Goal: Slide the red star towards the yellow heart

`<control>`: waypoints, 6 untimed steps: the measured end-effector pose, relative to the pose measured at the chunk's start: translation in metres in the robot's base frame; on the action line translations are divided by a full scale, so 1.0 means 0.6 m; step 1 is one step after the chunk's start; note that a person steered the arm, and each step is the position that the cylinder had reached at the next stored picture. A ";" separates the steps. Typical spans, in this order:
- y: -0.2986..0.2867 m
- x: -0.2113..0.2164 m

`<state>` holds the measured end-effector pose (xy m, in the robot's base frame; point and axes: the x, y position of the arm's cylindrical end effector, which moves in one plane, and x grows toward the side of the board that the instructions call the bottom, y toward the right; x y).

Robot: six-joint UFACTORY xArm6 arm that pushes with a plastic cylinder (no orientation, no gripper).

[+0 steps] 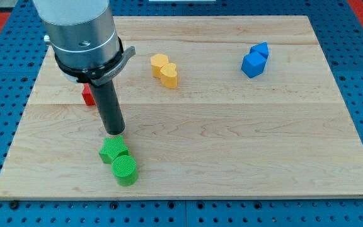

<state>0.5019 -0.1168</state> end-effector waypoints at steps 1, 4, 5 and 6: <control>0.002 0.000; -0.122 -0.034; -0.171 -0.091; -0.063 -0.132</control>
